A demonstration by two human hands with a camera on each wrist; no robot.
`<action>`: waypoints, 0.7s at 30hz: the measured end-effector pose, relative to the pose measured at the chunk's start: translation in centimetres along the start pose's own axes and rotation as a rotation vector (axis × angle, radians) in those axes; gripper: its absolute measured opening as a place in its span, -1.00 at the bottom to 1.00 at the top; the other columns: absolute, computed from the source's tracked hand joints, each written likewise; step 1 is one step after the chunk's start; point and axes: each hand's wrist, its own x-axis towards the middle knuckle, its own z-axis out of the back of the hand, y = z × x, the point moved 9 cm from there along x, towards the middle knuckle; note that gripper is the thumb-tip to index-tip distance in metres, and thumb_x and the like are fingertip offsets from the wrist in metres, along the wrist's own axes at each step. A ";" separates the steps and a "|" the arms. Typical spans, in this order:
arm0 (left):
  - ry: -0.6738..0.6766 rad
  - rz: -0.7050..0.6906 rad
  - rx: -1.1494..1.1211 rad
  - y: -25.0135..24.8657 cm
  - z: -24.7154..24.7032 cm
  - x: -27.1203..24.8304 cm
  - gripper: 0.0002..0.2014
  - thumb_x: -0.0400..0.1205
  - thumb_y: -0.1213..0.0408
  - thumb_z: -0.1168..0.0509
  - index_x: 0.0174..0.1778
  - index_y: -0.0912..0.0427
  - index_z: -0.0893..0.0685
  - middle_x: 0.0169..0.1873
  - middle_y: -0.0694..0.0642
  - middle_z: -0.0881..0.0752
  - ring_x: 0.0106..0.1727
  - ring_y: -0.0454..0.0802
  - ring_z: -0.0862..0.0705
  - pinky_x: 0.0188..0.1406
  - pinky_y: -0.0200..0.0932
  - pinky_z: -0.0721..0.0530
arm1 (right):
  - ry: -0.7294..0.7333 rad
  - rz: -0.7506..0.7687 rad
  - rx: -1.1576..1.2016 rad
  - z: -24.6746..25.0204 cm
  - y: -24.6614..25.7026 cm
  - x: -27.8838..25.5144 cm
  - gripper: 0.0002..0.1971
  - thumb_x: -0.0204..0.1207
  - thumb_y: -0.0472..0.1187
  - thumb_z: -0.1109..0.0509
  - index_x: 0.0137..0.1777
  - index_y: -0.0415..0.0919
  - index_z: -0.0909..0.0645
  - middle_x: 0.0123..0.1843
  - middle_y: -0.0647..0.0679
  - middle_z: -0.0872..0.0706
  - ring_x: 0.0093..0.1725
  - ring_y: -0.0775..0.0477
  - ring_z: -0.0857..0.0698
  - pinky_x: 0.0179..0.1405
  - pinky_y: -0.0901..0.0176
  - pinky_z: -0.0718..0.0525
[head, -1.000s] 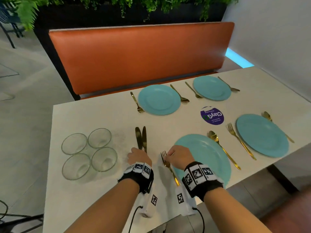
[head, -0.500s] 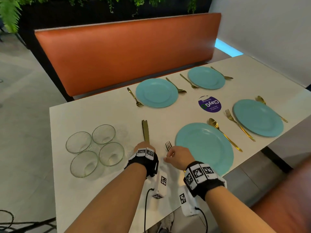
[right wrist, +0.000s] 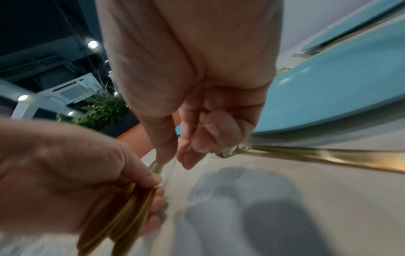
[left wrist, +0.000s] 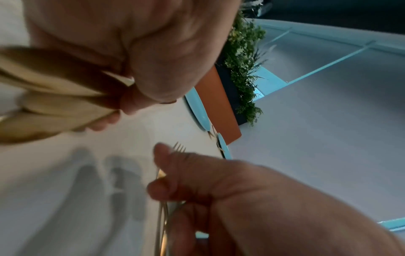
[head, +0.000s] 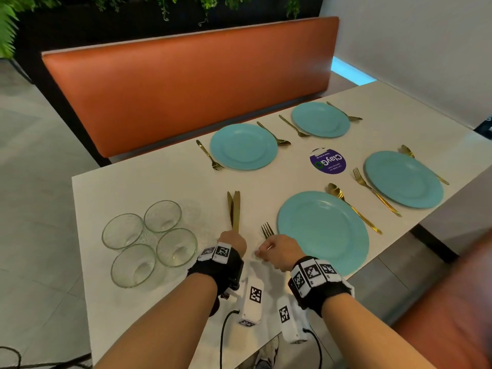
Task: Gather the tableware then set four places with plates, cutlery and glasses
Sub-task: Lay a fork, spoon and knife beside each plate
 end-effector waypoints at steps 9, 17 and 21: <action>0.264 -0.291 -0.301 -2.7 -2.4 -2.1 -0.83 0.66 0.44 -0.08 -0.14 0.07 -0.46 -0.34 0.11 -0.51 -0.38 -0.05 -0.48 -0.28 -0.16 -0.53 | -0.116 0.001 0.327 3.5 1.3 0.9 -0.82 0.56 -0.09 -0.38 -0.27 -0.05 -0.63 -0.31 0.00 -0.67 -0.43 0.03 -0.54 -0.53 0.25 -0.53; 0.353 -0.363 -0.384 -4.5 -2.5 -3.4 -0.86 0.72 0.41 -0.07 0.12 0.16 -0.49 -0.32 0.09 -0.60 -0.36 -0.08 -0.53 -0.33 -0.23 -0.59 | -0.018 -0.019 0.699 2.7 0.9 1.0 -0.87 0.63 -0.29 -0.29 -0.09 -0.18 -0.67 -0.38 -0.08 -0.63 -0.51 0.07 -0.46 -0.66 0.35 -0.41; 0.389 -0.380 -0.396 -5.4 -2.3 -4.0 -0.84 0.74 0.38 -0.06 0.17 0.14 -0.48 -0.33 0.09 -0.62 -0.39 -0.08 -0.53 -0.40 -0.25 -0.58 | 0.038 -0.005 0.879 2.4 0.3 1.0 -0.82 0.65 -0.30 -0.25 0.13 -0.25 -0.66 -0.38 -0.07 -0.61 -0.50 0.08 -0.41 -0.65 0.36 -0.37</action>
